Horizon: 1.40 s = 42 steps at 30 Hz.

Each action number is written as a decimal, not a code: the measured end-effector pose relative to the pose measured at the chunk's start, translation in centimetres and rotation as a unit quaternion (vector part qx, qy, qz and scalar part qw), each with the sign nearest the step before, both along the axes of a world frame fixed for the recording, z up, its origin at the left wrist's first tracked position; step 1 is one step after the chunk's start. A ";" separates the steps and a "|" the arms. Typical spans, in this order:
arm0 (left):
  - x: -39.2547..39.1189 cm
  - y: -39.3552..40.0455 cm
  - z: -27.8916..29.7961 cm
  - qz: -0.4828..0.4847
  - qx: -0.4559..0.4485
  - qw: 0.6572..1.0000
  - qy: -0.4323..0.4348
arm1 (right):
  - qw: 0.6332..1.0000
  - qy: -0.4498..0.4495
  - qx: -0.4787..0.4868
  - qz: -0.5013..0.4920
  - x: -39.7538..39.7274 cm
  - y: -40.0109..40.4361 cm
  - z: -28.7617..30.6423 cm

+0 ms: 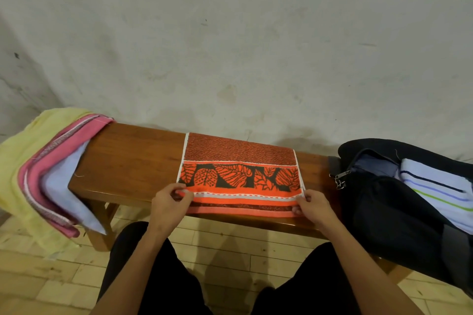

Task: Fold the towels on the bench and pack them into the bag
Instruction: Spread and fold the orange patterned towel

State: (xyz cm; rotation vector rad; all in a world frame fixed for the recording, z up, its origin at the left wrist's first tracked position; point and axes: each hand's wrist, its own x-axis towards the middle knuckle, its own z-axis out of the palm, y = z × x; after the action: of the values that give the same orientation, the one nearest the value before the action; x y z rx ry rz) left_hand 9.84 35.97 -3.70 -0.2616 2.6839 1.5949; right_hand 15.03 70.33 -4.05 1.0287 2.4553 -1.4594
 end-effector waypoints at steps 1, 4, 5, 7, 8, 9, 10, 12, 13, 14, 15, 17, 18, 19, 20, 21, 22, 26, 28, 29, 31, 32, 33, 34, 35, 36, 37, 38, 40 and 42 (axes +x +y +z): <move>0.0 0.0 -0.1 0.012 0.025 1.000 -0.011 | 1.000 0.004 0.025 0.006 0.1 0.0 0.2; -0.1 -0.2 -0.5 0.030 0.036 0.999 0.012 | 0.988 0.025 0.146 0.038 0.6 -0.1 0.7; 0.0 -0.3 -0.6 0.027 0.031 0.999 0.019 | 0.985 0.027 0.163 0.042 0.8 -0.2 0.8; 0.1 -0.6 -0.9 0.010 0.016 1.000 0.021 | 0.985 0.021 0.166 0.037 1.0 -0.2 0.4; 0.1 -0.7 -1.2 0.000 0.010 1.000 0.022 | 0.986 0.017 0.160 0.030 1.0 -0.1 0.2; 0.2 -0.9 -1.4 -0.007 0.005 1.000 0.024 | 0.988 0.014 0.154 0.022 1.0 -0.1 0.1; 0.3 -1.0 -1.5 -0.012 0.001 0.999 0.029 | 0.989 0.014 0.145 0.010 1.0 0.0 0.0; 0.7 -1.2 -1.8 -0.023 -0.004 0.999 0.046 | 0.991 0.019 0.133 -0.005 1.0 0.2 0.0; 0.9 -1.2 -1.8 -0.031 -0.007 0.998 0.054 | 0.991 0.020 0.135 -0.003 1.1 0.3 0.1; 1.1 -1.1 -1.8 -0.040 -0.015 0.997 0.061 | 0.990 0.019 0.138 0.000 1.2 0.3 0.1; 1.3 -1.0 -1.8 -0.048 -0.025 0.996 0.067 | 0.990 0.022 0.141 0.003 1.3 0.3 0.2; 1.5 -0.8 -1.8 -0.059 -0.043 0.995 0.070 | 0.989 0.028 0.146 0.004 1.7 0.2 0.2; 1.6 -0.8 -1.9 -0.063 -0.052 0.994 0.074 | 0.989 0.028 0.145 0.003 1.8 0.2 0.2; 1.7 -0.7 -1.9 -0.068 -0.061 0.992 0.084 | 0.989 0.031 0.145 0.002 2.0 0.2 0.1; 1.7 -0.6 -2.0 -0.074 -0.068 0.990 0.096 | 0.989 0.034 0.147 0.002 2.2 0.3 -0.1; 1.8 -0.7 -2.2 -0.081 -0.076 0.988 0.106 | 0.988 0.037 0.152 0.005 2.3 0.4 -0.2; 1.9 -0.7 -2.4 -0.090 -0.083 0.986 0.113 | 0.986 0.041 0.158 0.010 2.5 0.6 -0.4; 2.3 -1.3 -3.2 -0.110 -0.119 0.982 0.095 | 0.979 0.051 0.196 0.036 3.1 1.0 -1.0; 2.6 -1.5 -3.5 -0.097 -0.145 0.979 0.107 | 0.975 0.064 0.209 0.045 3.6 0.7 -1.2; 2.7 -1.5 -3.4 -0.088 -0.156 0.977 0.112 | 0.973 0.071 0.214 0.049 3.9 0.5 -1.2; 2.9 -1.3 -3.2 -0.062 -0.138 0.983 0.100 | 0.971 0.083 0.219 0.053 4.3 0.1 -1.2; 3.0 -1.1 -3.0 -0.044 -0.104 0.990 0.086 | 0.970 0.092 0.221 0.052 4.4 -0.1 -1.3; 3.1 -0.9 -2.8 -0.025 -0.070 0.995 0.069 | 0.969 0.099 0.223 0.048 4.5 -0.2 -1.3; 3.2 -0.6 -2.7 -0.005 -0.042 0.997 0.057 | 0.968 0.105 0.223 0.039 4.6 -0.2 -1.3; 3.4 -0.4 -2.6 0.019 -0.022 0.999 0.045 | 0.969 0.111 0.219 0.027 4.6 -0.3 -1.4; 3.5 -0.2 -2.5 0.045 -0.001 0.998 0.031 | 0.969 0.118 0.214 0.017 4.7 -0.3 -1.4; 3.5 -0.1 -2.6 0.074 0.020 0.997 0.014 | 0.970 0.125 0.210 0.009 4.8 -0.4 -1.4; 3.4 -0.1 -2.9 0.099 0.040 0.994 -0.007 | 0.970 0.130 0.207 0.004 4.9 -0.4 -1.4; 3.0 -0.3 -3.8 0.114 0.089 0.988 -0.057 | 0.970 0.132 0.203 -0.001 5.1 -0.3 -1.4; 2.7 -0.5 -4.5 0.107 0.185 0.972 -0.096 | 0.972 0.129 0.194 -0.007 5.1 -0.2 -1.4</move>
State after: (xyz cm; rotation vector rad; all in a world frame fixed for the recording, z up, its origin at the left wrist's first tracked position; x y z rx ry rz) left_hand 12.59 35.45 -8.25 -0.6727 2.2254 1.9693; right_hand 20.17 70.11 -5.49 0.9645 3.0119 -1.2080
